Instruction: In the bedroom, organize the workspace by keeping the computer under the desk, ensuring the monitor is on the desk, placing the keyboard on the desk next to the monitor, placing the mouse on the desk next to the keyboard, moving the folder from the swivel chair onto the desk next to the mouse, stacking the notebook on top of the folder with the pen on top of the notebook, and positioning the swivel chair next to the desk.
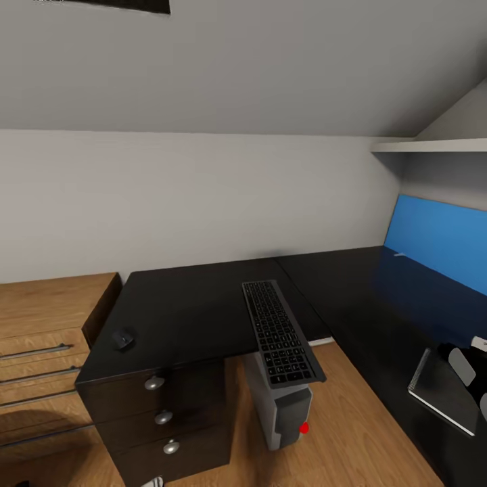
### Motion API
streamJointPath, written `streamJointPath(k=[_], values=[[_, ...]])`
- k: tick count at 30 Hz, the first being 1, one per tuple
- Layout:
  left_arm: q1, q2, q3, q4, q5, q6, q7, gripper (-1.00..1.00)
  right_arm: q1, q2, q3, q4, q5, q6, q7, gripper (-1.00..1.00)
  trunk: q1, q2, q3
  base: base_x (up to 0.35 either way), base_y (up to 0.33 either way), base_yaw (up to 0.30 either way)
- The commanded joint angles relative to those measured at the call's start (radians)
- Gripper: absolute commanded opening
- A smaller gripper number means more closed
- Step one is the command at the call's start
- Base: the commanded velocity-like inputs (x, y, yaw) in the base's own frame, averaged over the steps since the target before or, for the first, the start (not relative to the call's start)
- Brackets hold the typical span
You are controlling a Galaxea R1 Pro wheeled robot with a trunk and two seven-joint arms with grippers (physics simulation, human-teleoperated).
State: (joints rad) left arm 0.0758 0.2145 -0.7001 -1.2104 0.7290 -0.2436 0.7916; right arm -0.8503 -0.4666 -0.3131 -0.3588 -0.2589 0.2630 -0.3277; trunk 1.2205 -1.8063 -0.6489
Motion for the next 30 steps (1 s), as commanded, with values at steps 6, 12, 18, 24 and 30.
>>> streamJointPath(k=[6, 12, 18, 24, 30], values=[[-0.001, 0.001, -0.002, -0.001, 0.009, -0.006, 0.002, 1.0, 0.0, 0.001, 0.0, 0.052, -0.014, 0.01, -0.004, 1.0, 0.0, 0.0, -0.001, -0.029, 0.024, 0.0], [-0.001, 0.001, -0.002, -0.001, 0.009, -0.006, 0.001, 1.0, 0.0, 0.002, 0.0, 0.052, -0.014, 0.009, -0.004, 1.0, 0.0, 0.0, -0.001, -0.004, 0.129, 0.0], [0.0, 0.001, -0.002, -0.001, 0.009, -0.006, 0.001, 1.0, 0.0, 0.002, 0.0, 0.052, -0.015, 0.007, -0.004, 1.0, 0.0, 0.0, -0.001, 0.0, 0.083, 0.0], [0.0, 0.001, -0.002, -0.001, 0.009, -0.006, 0.001, 1.0, 0.0, 0.002, 0.001, 0.051, -0.015, 0.006, -0.004, 1.0, 0.0, 0.0, -0.001, 0.0, 0.081, 0.0], [-0.001, 0.001, -0.002, -0.001, 0.009, -0.006, 0.001, 1.0, 0.0, 0.002, 0.002, 0.051, -0.015, 0.005, -0.004, 1.0, 0.0, 0.0, -0.001, 0.0, 0.111, 0.0]])
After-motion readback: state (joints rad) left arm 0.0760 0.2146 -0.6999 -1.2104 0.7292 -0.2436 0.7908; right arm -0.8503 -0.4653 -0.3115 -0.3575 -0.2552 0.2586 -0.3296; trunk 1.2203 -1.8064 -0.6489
